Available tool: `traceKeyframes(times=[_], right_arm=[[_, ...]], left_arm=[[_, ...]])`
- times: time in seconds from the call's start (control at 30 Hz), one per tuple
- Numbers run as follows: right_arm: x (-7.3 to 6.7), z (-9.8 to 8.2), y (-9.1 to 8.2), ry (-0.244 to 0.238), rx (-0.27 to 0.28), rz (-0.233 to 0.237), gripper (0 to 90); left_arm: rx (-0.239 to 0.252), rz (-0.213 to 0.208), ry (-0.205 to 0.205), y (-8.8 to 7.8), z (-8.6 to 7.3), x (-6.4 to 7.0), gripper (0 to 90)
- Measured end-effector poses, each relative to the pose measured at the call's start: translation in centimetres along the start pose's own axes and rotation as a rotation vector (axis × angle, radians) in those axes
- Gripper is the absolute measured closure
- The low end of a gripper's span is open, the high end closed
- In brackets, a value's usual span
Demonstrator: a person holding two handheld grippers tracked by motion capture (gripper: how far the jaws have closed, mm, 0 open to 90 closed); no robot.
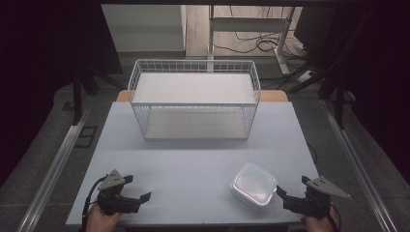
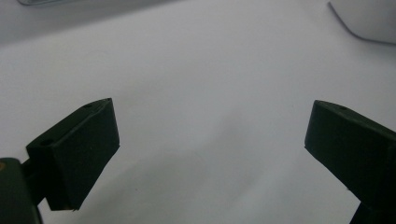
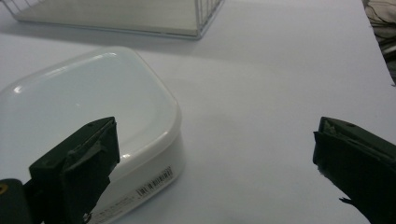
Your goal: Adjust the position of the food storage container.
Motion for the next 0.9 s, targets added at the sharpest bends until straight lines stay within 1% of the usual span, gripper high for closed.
traceKeyframes(times=[0.07,0.1,0.13,0.2,0.23,0.3,0.33,0.37,0.57,0.63,0.67,0.7,0.8,0.83,0.87,0.9], right_arm=[[0.0,0.0,0.1,0.004,-0.001,-0.009,0.3],[0.0,0.1,0.0,0.017,0.001,-0.015,0.3],[0.0,0.1,0.0,0.023,-0.003,-0.011,0.2],[0.0,0.1,0.1,0.026,-0.006,-0.009,0.1],[0.0,0.0,0.2,0.027,-0.011,-0.017,0.0],[-0.1,-0.2,0.4,0.002,-0.030,-0.034,0.0],[-0.1,-0.1,0.4,0.007,-0.030,-0.027,0.0],[-0.1,-0.1,0.4,0.007,-0.030,-0.027,0.0],[-0.3,0.0,0.3,0.005,-0.043,-0.037,0.0],[-0.3,0.1,0.1,0.001,-0.050,-0.021,0.0],[-0.4,0.2,0.0,-0.007,-0.050,-0.020,0.0],[-0.4,0.4,-0.3,-0.020,-0.055,-0.031,0.0],[-0.4,0.5,-0.6,-0.026,-0.065,-0.030,0.0],[-0.3,0.6,-0.7,-0.028,-0.069,-0.034,0.0],[-0.2,0.6,-0.9,-0.027,-0.080,-0.053,0.0],[-0.2,0.6,-0.9,-0.027,-0.080,-0.053,0.0]], left_arm=[[0.004,-0.002,0.003,0.0,0.0,-0.1,2.7],[0.008,-0.002,0.007,0.0,0.0,-0.1,2.7],[0.009,0.003,0.017,0.1,0.0,-0.1,2.7],[0.007,0.002,0.019,0.1,0.0,-0.1,2.9],[0.004,-0.001,0.019,0.1,0.0,-0.1,3.2],[-0.007,-0.003,0.018,0.2,0.0,-0.1,3.8],[-0.013,-0.012,0.015,0.3,-0.1,-0.1,4.4],[-0.013,-0.012,0.015,0.3,-0.1,-0.1,4.6],[-0.034,-0.021,0.015,0.6,-0.1,0.0,4.8],[-0.038,-0.022,0.012,0.6,-0.1,0.0,4.6],[-0.039,-0.022,0.011,0.6,-0.1,0.0,4.6],[-0.038,-0.022,0.010,0.6,-0.1,0.0,4.6],[-0.037,-0.024,0.007,0.6,-0.1,0.0,4.5],[-0.037,-0.025,0.005,0.6,-0.2,-0.1,4.5],[-0.037,-0.024,0.005,0.6,-0.2,-0.1,4.4],[-0.037,-0.023,0.005,0.6,-0.1,0.0,4.4]])
Point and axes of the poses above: each handheld gripper's, and its own axes: y roughly forward along the jaws, z roughly out of its top, x roughly to its right, the point moved 2 cm from there along y, roughly forward along the jaws, and after that the axes turned 12 degrees about -z, right-handed, at the moved point
